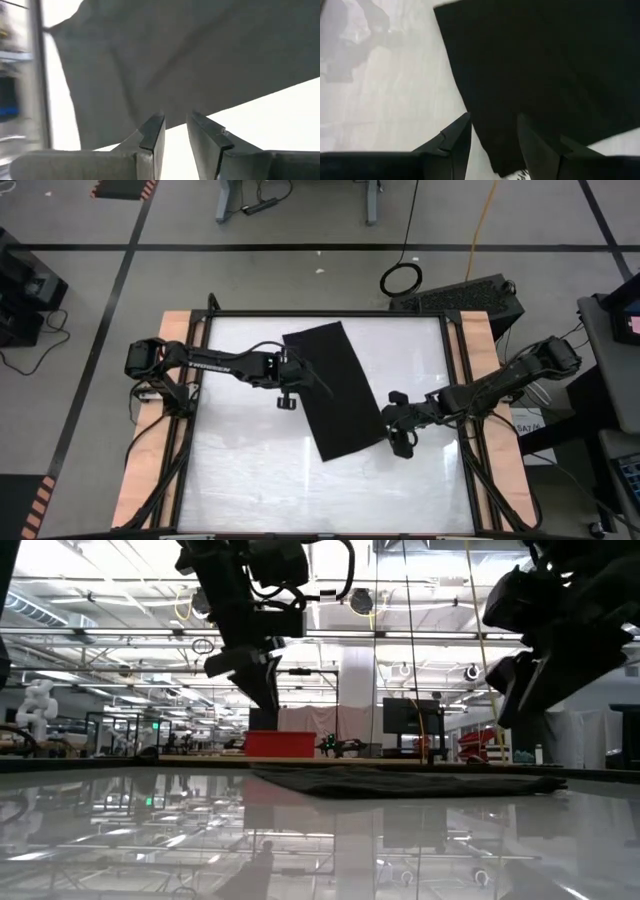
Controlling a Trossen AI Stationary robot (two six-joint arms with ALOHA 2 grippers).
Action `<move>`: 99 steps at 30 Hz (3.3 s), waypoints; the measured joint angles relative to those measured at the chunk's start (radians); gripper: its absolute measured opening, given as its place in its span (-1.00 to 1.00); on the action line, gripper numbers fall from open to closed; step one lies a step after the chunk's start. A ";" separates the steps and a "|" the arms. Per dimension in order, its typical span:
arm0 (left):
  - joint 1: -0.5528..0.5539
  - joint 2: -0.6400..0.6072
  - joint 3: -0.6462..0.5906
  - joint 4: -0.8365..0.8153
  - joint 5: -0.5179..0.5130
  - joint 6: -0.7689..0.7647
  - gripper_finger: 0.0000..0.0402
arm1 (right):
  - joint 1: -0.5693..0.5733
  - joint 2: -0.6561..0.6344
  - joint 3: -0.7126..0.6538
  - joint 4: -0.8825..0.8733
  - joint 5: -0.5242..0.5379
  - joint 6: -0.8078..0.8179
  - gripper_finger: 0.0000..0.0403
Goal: Roll towel
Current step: Roll the black towel
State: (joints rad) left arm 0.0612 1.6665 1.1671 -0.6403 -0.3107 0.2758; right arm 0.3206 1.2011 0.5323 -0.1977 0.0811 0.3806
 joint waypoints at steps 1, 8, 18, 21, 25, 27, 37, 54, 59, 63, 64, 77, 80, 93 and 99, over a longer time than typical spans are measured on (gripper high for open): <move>0.000 0.000 0.000 0.002 0.038 -0.020 -0.56 | 0.000 0.000 0.000 -0.003 0.000 -0.010 -0.26; -0.014 0.019 -0.018 0.066 0.175 -0.114 -0.56 | -0.001 0.014 0.001 0.001 0.117 -0.096 -0.26; -0.018 0.176 -0.017 0.141 0.227 -0.107 -0.56 | -0.020 0.178 0.001 0.137 0.076 -0.099 -0.26; -0.018 0.215 -0.017 0.142 0.225 -0.080 -0.56 | -0.020 0.258 0.001 0.187 0.075 -0.075 -0.26; -0.019 0.245 -0.011 0.138 0.198 -0.030 -0.56 | -0.018 0.339 0.005 0.268 0.038 -0.029 -0.26; -0.019 0.251 -0.011 0.138 0.188 0.003 -0.56 | -0.005 0.368 0.004 0.324 0.014 0.007 -0.26; -0.018 0.249 0.001 0.089 0.015 0.201 -0.56 | 0.069 0.473 0.002 0.581 0.008 0.049 -0.26; -0.212 0.134 0.107 -0.055 0.155 0.027 -0.56 | 0.148 0.192 0.000 0.315 0.074 -0.324 -0.16; -0.343 0.154 0.035 0.084 0.140 0.055 -0.56 | 0.204 0.264 0.000 0.339 0.090 -0.368 -0.06; -0.407 0.161 -0.020 0.234 0.090 0.079 -0.50 | 0.225 0.315 0.000 0.367 0.129 -0.370 -0.03; -0.416 0.161 -0.030 0.239 0.086 0.079 -0.46 | 0.226 0.325 0.000 0.374 0.130 -0.370 -0.03; -0.427 0.235 -0.091 0.437 0.100 0.043 -0.02 | 0.225 0.333 0.001 0.403 0.137 -0.377 -0.17; -0.427 0.260 -0.087 0.468 0.102 0.043 -0.06 | 0.225 0.333 0.001 0.395 0.137 -0.377 -0.20; -0.444 0.161 -0.094 0.433 0.054 0.019 -0.17 | 0.225 0.342 0.001 0.390 0.143 -0.371 -0.26; -0.482 0.138 -0.093 0.440 0.089 0.017 -0.17 | 0.225 0.342 0.001 0.353 0.153 -0.374 -0.20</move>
State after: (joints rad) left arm -0.4211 1.8046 1.0744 -0.2001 -0.2214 0.2925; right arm 0.5453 1.5429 0.5335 0.1555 0.2337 0.0071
